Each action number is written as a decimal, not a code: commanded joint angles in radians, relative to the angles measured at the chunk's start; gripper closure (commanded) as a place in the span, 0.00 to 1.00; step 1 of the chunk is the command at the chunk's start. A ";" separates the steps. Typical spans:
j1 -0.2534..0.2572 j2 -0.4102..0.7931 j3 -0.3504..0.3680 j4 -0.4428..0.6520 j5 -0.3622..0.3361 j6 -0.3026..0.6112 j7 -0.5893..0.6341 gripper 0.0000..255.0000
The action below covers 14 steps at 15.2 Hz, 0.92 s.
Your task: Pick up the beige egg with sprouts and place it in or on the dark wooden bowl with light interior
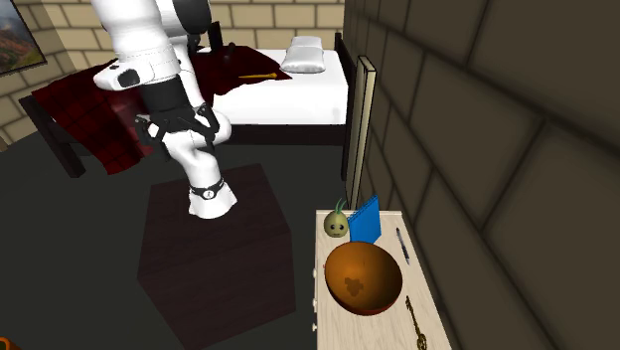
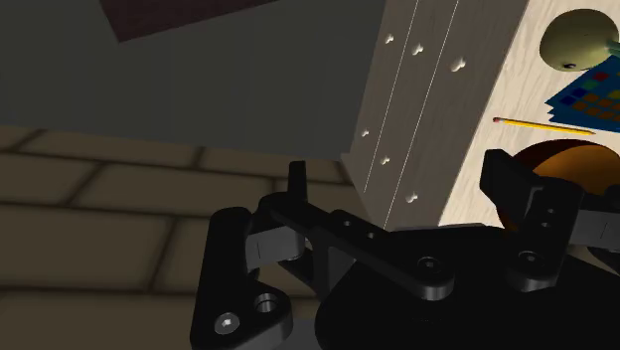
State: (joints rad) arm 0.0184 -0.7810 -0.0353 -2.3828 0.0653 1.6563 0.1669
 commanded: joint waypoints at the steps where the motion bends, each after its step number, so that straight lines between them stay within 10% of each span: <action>1: 0.000 0.000 0.000 0.000 0.000 0.000 0.000 0.00; 14: 0.165 0.222 0.194 -0.054 0.073 0.308 -0.013 0.00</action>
State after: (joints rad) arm 0.1718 -0.5778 0.1454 -2.4397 0.1361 1.9450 0.1560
